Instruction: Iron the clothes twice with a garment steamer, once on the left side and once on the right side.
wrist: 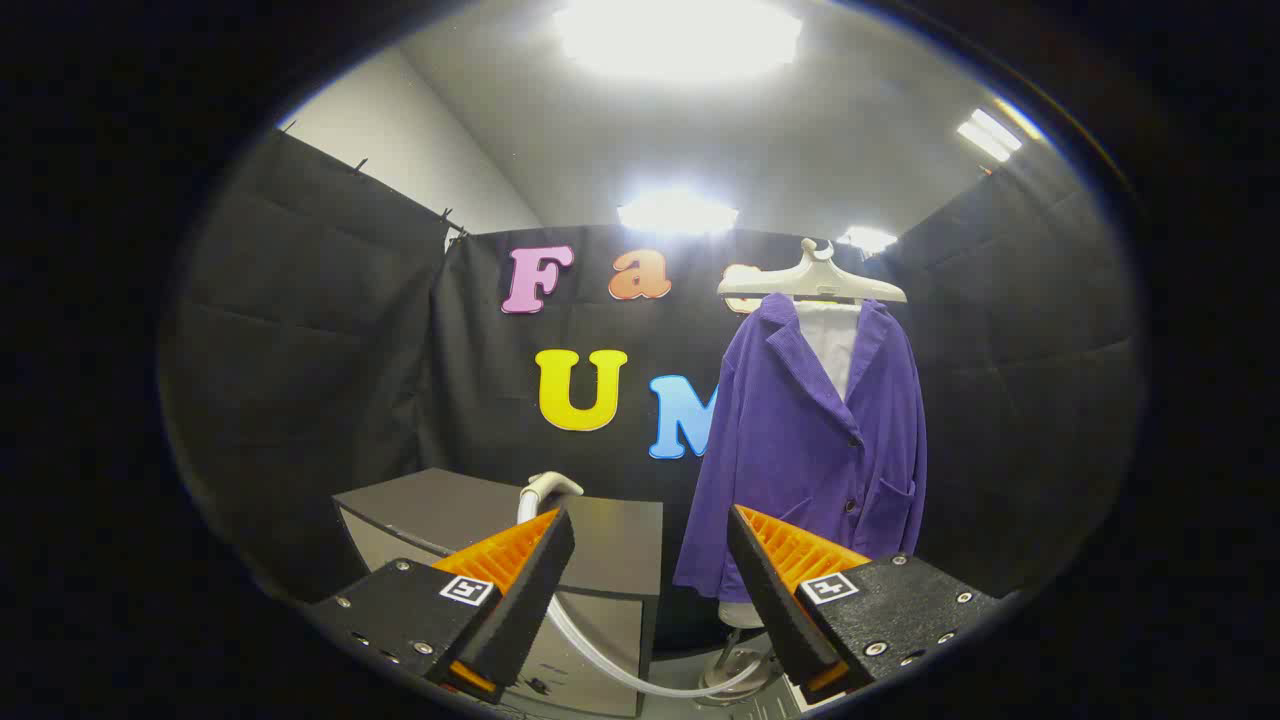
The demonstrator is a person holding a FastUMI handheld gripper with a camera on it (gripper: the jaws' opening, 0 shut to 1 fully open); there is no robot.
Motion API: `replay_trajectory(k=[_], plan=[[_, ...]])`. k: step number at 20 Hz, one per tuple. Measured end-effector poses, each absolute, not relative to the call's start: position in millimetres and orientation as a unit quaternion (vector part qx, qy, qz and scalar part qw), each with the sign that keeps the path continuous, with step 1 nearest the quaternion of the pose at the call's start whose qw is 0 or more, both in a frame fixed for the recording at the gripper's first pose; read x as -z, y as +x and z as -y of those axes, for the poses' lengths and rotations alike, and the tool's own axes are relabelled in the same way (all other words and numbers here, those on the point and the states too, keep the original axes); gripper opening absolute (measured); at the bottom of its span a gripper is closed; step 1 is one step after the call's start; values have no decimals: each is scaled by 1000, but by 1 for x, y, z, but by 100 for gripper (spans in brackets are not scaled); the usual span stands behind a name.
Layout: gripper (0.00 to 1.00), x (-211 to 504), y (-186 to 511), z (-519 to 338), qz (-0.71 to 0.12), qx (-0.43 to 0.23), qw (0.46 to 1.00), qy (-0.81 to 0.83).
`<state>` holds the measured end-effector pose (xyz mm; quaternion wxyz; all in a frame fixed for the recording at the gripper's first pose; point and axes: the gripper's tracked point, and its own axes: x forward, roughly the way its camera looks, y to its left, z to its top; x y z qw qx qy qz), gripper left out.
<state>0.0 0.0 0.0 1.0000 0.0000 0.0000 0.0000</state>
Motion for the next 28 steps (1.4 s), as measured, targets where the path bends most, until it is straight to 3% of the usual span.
replay_trajectory(k=[16, 28], plan=[[95, 14, -39, -1, -13, -97, 995, -17], [95, 26, 16, -34, -29, -108, 994, -5]])
